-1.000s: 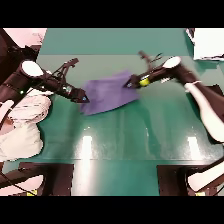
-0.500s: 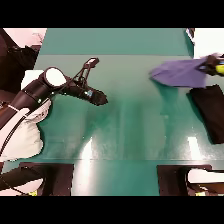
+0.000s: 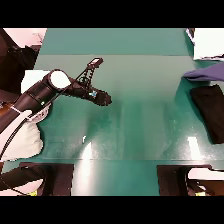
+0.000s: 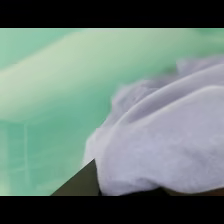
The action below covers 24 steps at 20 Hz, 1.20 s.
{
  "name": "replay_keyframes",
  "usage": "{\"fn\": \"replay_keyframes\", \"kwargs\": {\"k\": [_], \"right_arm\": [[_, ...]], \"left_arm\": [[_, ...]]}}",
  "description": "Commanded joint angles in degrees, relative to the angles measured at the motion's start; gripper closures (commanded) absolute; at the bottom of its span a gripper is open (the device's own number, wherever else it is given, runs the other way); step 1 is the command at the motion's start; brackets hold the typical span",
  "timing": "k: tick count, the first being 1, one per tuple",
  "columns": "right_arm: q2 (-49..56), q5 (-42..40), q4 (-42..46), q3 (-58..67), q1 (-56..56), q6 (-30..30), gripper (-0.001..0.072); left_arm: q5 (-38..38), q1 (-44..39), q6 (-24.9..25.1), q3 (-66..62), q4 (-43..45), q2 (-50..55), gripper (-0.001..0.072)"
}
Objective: Fold the shirts.
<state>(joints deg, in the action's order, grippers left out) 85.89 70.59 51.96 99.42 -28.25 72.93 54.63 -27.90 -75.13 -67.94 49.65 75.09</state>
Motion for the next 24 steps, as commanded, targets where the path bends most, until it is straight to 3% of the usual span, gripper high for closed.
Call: {"fn": "replay_keyframes", "kwargs": {"k": [1, 7, 17, 18, 20, 21, 24], "right_arm": [[0.0, 4.3, -0.8, 6.7, -0.6, -0.5, 0.0702], [-1.9, 10.6, 3.4, 7.8, -0.5, -0.5, 0.0702], [-18.9, 11.0, 7.1, -15.7, -15.6, -0.5, 0.0694], [-20.3, 11.5, 8.9, -18.2, -17.7, -0.5, 0.0645], [-22.7, 12.0, 14.6, -23.1, -20.8, -0.3, 0.0387], [-23.8, 12.1, 17.2, -25.3, -22.2, -0.3, 0.0322], [-26.6, 12.2, 22.6, -31.2, -25.2, -0.3, 0.0322]], "left_arm": [[-0.1, -0.1, 0.0, 0.0, 0.1, 0.0, 0.0669], [1.5, -0.1, 0.1, 0.0, 0.1, 0.0, 0.0669], [1.9, -0.1, 0.2, 0.0, 0.2, 0.0, 0.0669], [1.9, -0.1, 0.2, 0.0, 0.2, 0.0, 0.0669], [2.0, -0.1, 0.2, 0.0, 0.3, 0.0, 0.0669], [2.0, -0.1, 0.2, 0.0, 0.3, 0.0, 0.0669], [2.1, -0.1, 0.2, 0.0, 0.3, 0.0, 0.0669]]}}
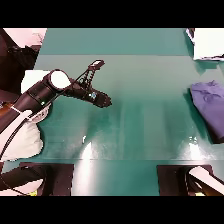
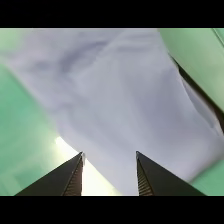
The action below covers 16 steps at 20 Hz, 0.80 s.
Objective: Fold the shirts.
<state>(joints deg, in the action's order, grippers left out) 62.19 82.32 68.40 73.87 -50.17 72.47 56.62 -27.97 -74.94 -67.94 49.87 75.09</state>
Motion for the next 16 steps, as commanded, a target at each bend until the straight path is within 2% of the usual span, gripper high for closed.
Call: {"fn": "replay_keyframes", "kwargs": {"k": [1, 3, 5, 8, 10, 12, 13, 14, 16], "right_arm": [[-3.5, 0.7, 6.5, -6.9, -3.6, 0.1, 0.0322], [-4.4, 0.7, 4.6, -8.3, -3.0, 0.2, 0.0323], [-4.4, 0.8, -1.7, -8.0, -0.1, 0.2, 0.0324], [-4.4, 0.8, -13.6, -8.0, 7.9, 0.2, 0.0327], [-4.4, 0.5, -16.9, -8.0, 14.8, 0.2, 0.0351], [-4.4, 0.0, -17.4, -8.0, 22.3, 0.2, 0.0507], [-4.4, -0.3, -17.4, -8.0, 25.5, 0.2, 0.0650], [-4.4, -0.6, -17.4, -8.0, 28.7, 0.1, 0.0699], [-4.4, -1.8, -17.3, -8.0, 33.6, 0.1, 0.0699]], "left_arm": [[0.0, 0.0, 0.0, 0.0, 0.1, 0.0, 0.0669], [0.0, 0.0, 0.0, 0.0, 0.1, 0.0, 0.0669], [-0.5, 0.0, 0.0, 0.0, 0.3, 0.0, 0.0669], [0.9, 0.0, -0.1, 0.0, 0.2, 0.0, 0.0669], [0.9, 0.0, -0.1, 0.0, 0.2, 0.0, 0.0669], [0.8, 0.0, -0.1, 0.0, 0.2, 0.0, 0.0669], [0.9, 0.0, -0.1, 0.0, 0.2, 0.0, 0.0669], [0.9, 0.0, -0.1, 0.0, 0.2, 0.0, 0.0669], [0.9, 0.0, -0.1, 0.0, 0.2, 0.0, 0.0669]]}}
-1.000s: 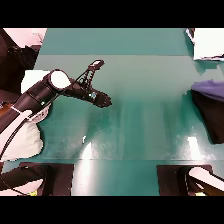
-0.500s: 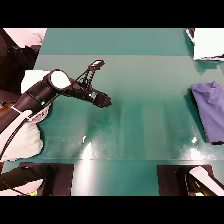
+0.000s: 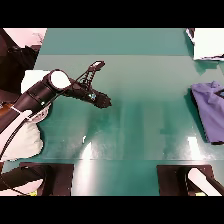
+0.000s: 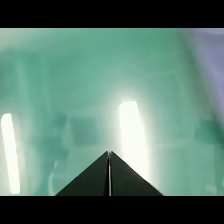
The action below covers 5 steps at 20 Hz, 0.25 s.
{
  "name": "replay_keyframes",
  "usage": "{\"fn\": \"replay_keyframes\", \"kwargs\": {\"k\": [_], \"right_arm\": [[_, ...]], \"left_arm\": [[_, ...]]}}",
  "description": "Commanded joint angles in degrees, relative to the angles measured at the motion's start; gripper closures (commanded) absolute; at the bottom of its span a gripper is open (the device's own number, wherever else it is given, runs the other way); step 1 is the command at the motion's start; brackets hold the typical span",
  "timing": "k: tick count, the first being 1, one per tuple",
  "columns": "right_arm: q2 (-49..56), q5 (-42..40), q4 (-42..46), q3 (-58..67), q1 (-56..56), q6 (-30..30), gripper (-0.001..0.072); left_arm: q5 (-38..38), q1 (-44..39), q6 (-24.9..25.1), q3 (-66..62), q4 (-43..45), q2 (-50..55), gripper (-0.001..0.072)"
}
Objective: Fold the shirts.
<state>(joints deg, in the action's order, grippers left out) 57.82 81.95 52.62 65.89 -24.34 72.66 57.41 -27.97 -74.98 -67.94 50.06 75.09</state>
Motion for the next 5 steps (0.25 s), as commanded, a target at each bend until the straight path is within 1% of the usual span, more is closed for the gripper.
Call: {"fn": "replay_keyframes", "kwargs": {"k": [1, 5], "right_arm": [[0.0, -1.9, -1.6, 0.0, 9.6, -0.1, 0.0699], [0.0, -2.3, -1.6, 0.0, 12.5, -0.1, 0.0699]], "left_arm": [[0.1, 0.0, 0.0, 0.0, 0.0, 0.0, 0.0669], [0.0, 0.0, 0.0, 0.0, 0.0, 0.0, 0.0669]]}}
